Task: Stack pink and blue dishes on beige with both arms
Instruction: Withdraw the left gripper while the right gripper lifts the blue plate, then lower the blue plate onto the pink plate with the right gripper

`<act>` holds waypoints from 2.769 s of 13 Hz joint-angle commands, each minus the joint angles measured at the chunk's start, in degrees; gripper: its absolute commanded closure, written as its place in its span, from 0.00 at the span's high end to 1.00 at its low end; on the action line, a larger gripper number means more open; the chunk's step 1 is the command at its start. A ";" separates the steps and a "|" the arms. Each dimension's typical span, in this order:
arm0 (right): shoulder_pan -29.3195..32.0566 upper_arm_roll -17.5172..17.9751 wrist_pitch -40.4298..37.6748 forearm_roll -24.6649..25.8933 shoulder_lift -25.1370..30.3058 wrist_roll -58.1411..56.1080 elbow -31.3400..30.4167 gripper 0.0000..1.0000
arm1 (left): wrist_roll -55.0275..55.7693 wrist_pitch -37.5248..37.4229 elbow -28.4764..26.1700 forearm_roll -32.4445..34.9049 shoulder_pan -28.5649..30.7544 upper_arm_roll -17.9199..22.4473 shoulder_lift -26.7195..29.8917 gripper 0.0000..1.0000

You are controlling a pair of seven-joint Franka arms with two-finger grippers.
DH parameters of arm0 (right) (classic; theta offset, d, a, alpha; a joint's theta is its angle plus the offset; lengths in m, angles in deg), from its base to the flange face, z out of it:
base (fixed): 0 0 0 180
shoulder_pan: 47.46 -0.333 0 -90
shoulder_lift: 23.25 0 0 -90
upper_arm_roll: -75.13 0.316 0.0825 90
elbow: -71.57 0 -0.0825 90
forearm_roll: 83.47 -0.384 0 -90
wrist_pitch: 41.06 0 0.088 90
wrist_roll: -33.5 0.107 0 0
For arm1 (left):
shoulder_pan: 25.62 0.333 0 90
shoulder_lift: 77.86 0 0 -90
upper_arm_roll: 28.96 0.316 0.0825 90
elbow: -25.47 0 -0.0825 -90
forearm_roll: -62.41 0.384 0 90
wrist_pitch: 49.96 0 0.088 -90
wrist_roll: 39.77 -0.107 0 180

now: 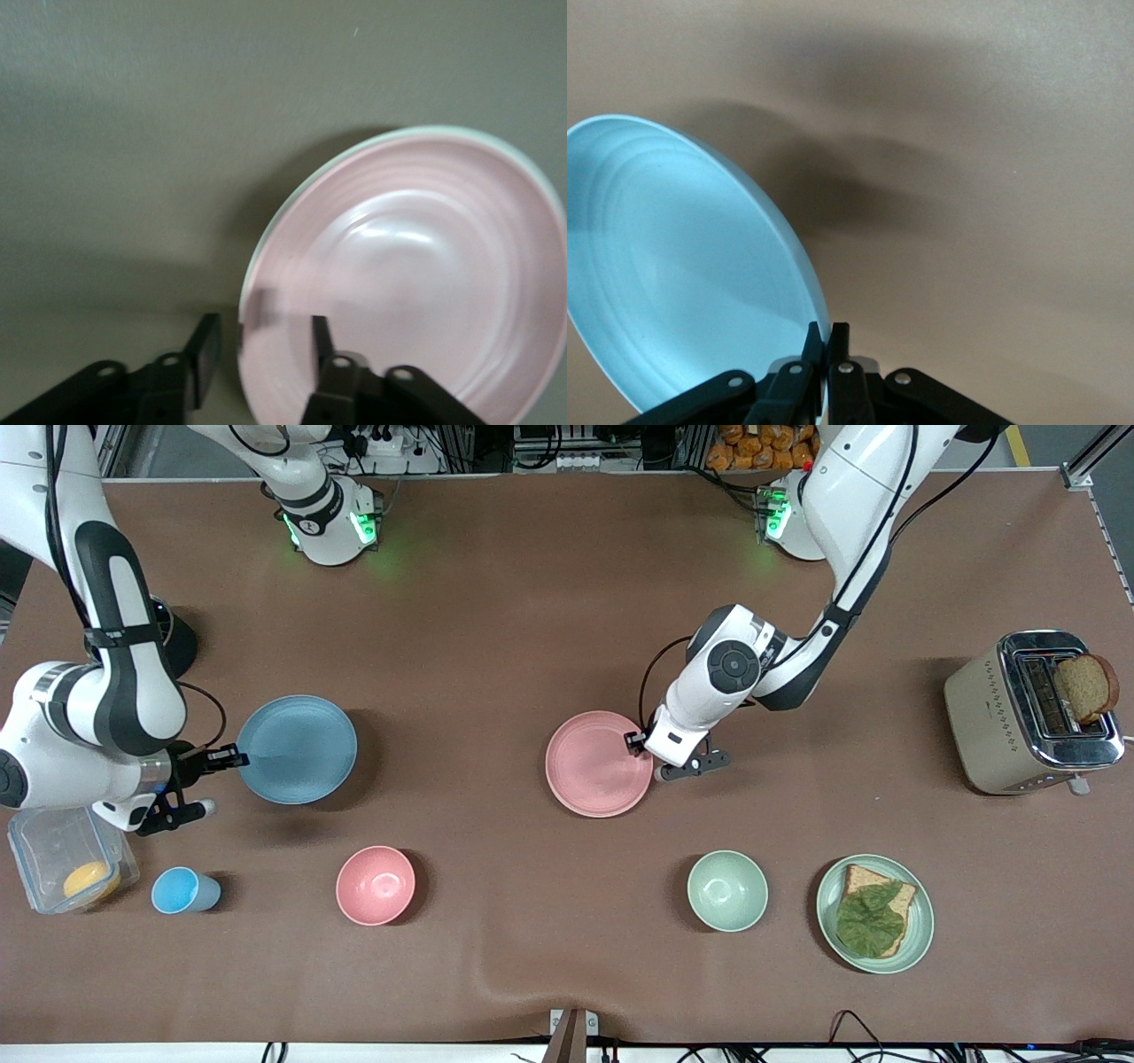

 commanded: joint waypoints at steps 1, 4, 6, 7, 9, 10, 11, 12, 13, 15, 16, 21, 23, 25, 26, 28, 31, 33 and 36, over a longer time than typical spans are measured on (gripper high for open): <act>-1.96 -0.25 -3.29 -0.78 -1.14 4.82 3.13 0.00 | 2.64 -1.23 -0.33 -0.43 0.75 0.33 6.41 1.00; -5.39 -0.34 -4.79 -4.89 -1.14 11.40 4.20 0.00 | 2.47 -8.60 0.11 0.18 4.79 0.77 15.90 1.00; -8.81 -0.34 -4.79 -5.26 -1.14 16.49 4.20 0.00 | 0.98 -13.17 0.28 3.33 8.82 0.77 19.43 1.00; -10.65 -0.25 -4.71 -5.96 -1.14 20.01 4.28 0.00 | -1.29 -15.45 0.28 5.87 11.63 0.59 20.57 1.00; -15.48 -0.34 -4.09 -11.04 -1.49 26.60 4.29 0.00 | -9.01 -17.14 0.37 7.83 16.03 0.68 21.55 1.00; -18.03 -0.34 -4.00 -12.45 -2.36 30.55 4.63 0.00 | -13.14 -17.15 0.46 8.01 17.88 0.68 21.47 1.00; -20.40 -0.34 -3.74 -12.90 -3.59 34.42 6.20 0.00 | -17.36 -17.23 1.59 8.01 19.72 0.68 21.55 1.00; -22.86 -0.34 -3.74 -13.17 -4.99 38.02 8.48 0.00 | -19.83 -19.32 2.73 8.01 20.70 0.59 21.90 1.00; -24.98 -0.34 -3.74 -14.04 -6.05 41.19 10.07 0.00 | -20.99 -23.35 5.35 8.01 20.88 0.68 22.51 1.00; -28.15 -0.34 -3.56 -16.76 -8.51 44.20 12.88 0.00 | -24.67 -31.87 11.41 8.01 21.93 0.59 22.78 1.00; -29.64 -0.34 -2.52 -17.90 -9.65 44.30 13.77 0.00 | -26.35 -35.74 13.71 7.84 22.64 0.42 23.04 1.00; -34.92 -0.34 9.25 -27.75 -12.82 44.21 13.87 0.00 | -33.22 -47.19 21.10 4.68 23.96 -0.11 26.38 1.00; -36.59 -0.34 12.07 -28.81 -14.40 44.30 13.87 0.00 | -33.39 -52.28 24.17 3.62 24.14 -0.02 27.26 1.00; -38.09 -0.34 14.45 -29.25 -15.37 44.30 13.87 0.00 | -33.31 -56.16 27.43 3.35 24.14 0.07 27.44 1.00; -38.44 -0.34 15.15 -29.69 -15.55 44.30 13.95 0.00 | -33.31 -57.39 28.05 3.09 24.14 -0.02 27.62 1.00; -39.15 -0.34 16.04 -31.18 -16.16 44.30 14.22 0.00 | -33.22 -58.80 28.14 0.72 24.14 0.50 28.76 1.00; -39.93 -0.34 16.74 -31.27 -16.96 44.30 14.83 0.00 | -33.31 -59.86 28.14 0.63 24.14 0.50 28.76 1.00; -40.46 -0.34 18.40 -31.36 -17.48 44.30 14.83 0.00 | -33.39 -60.04 28.32 0.45 24.23 0.94 28.85 1.00; -40.90 -0.34 19.03 -31.28 -17.66 44.30 14.92 0.69 | -34.00 -61.52 27.10 0.19 22.39 4.27 31.47 1.00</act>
